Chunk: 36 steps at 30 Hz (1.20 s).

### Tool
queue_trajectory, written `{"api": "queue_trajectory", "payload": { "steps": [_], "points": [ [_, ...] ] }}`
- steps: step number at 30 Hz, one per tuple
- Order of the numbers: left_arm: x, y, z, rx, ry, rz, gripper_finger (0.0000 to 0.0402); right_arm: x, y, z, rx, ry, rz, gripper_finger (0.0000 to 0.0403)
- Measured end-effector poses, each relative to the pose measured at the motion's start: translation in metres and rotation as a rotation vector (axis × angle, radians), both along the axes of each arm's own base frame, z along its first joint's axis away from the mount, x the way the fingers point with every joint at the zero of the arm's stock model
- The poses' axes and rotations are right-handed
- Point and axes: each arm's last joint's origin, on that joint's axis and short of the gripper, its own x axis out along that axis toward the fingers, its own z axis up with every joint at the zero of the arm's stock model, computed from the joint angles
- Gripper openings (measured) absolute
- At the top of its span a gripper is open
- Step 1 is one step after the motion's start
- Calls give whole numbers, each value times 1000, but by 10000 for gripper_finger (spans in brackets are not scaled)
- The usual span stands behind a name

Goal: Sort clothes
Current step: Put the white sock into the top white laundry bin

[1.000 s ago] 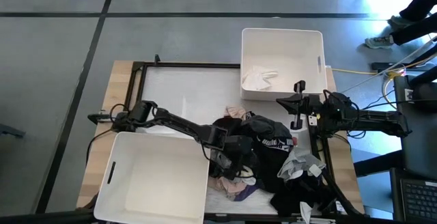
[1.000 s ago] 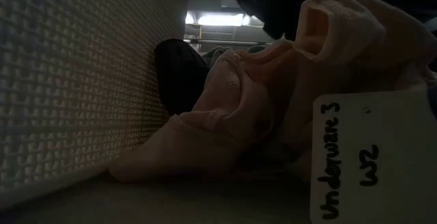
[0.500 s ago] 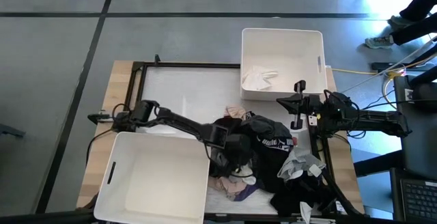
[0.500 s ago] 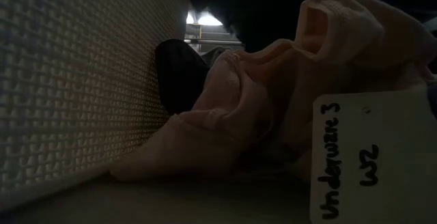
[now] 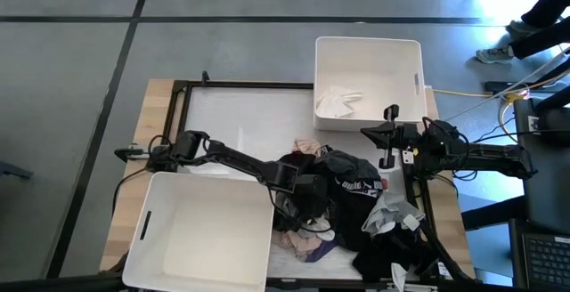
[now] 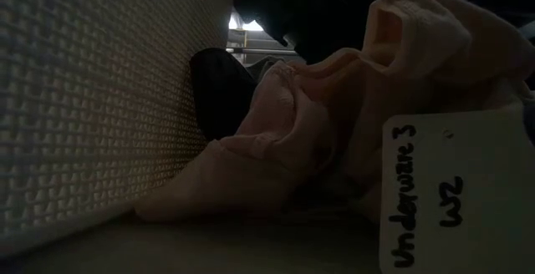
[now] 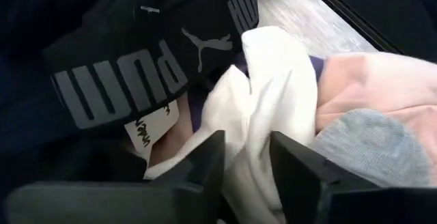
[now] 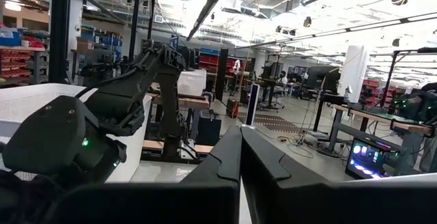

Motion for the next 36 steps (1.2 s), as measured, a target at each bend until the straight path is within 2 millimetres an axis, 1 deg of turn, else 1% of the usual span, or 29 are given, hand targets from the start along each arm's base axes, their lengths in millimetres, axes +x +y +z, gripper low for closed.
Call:
{"api": "queue_trajectory", "payload": {
  "steps": [6, 7, 11, 13, 16, 20, 24, 28, 30, 33, 36],
  "points": [
    [2, 2, 3, 14, -28, -16, 13, 0, 0, 0, 0, 1, 0, 10],
    [2, 2, 4, 15, -30, -18, 8, 0, 0, 0, 0, 1, 0, 10],
    [3, 3, 6, 37, -47, -7, 10, 0, 0, 0, 0, 1, 0, 10],
    [3, 4, 8, 63, -55, 4, 5, 0, 0, 0, 0, 1, 0, 10],
    [1, 5, 18, 90, -76, 30, 4, 0, 0, 0, 0, 1, 0, 10],
    [-2, 6, 49, 177, -174, 98, 3, 0, 0, 0, 0, 0, 0, 10],
    [-9, 9, 78, 272, -253, 168, 5, 0, 0, -1, 9, 6, 9, 10],
    [-21, 15, 116, 328, -354, 261, 3, 0, 1, -1, 21, 4, 26, 10],
    [-27, 19, 132, 378, -394, 311, 2, 0, 1, -1, 27, 5, 37, 10],
    [-37, 26, 153, 435, -438, 373, 5, 0, 2, -1, 53, 6, 99, 10],
    [-47, 34, 174, 436, -483, 415, 3, 1, 3, -1, 56, 14, 133, 13]
  ]
}}
